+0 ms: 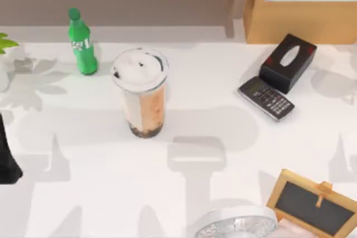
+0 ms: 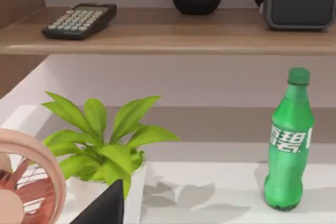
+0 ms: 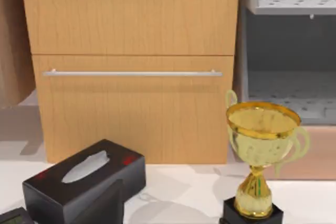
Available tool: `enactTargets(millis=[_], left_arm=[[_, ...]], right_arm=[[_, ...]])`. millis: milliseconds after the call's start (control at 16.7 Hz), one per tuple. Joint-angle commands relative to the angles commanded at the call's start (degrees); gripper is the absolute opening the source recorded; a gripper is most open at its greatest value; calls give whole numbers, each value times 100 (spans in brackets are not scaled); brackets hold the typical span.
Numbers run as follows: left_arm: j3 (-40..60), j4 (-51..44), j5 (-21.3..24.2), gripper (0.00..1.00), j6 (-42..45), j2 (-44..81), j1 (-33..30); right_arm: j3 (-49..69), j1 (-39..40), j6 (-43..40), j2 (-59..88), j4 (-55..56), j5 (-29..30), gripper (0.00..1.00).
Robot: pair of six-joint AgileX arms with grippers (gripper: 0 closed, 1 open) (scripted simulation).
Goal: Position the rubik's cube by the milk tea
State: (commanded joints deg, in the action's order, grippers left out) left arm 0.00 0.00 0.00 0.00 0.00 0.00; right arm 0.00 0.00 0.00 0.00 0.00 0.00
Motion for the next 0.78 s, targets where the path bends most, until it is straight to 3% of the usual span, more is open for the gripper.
enactTargets(millis=[240, 420, 780], left_arm=[[136, 98, -81, 100, 4, 175, -61], [664, 476, -384, 100, 19, 888, -310], [2465, 1771, -1346, 100, 52, 3858, -1221]], right_arm=[[0, 0, 0, 0, 0, 0, 100], [0, 0, 0, 0, 0, 0, 100], [0, 0, 0, 0, 0, 0, 100]])
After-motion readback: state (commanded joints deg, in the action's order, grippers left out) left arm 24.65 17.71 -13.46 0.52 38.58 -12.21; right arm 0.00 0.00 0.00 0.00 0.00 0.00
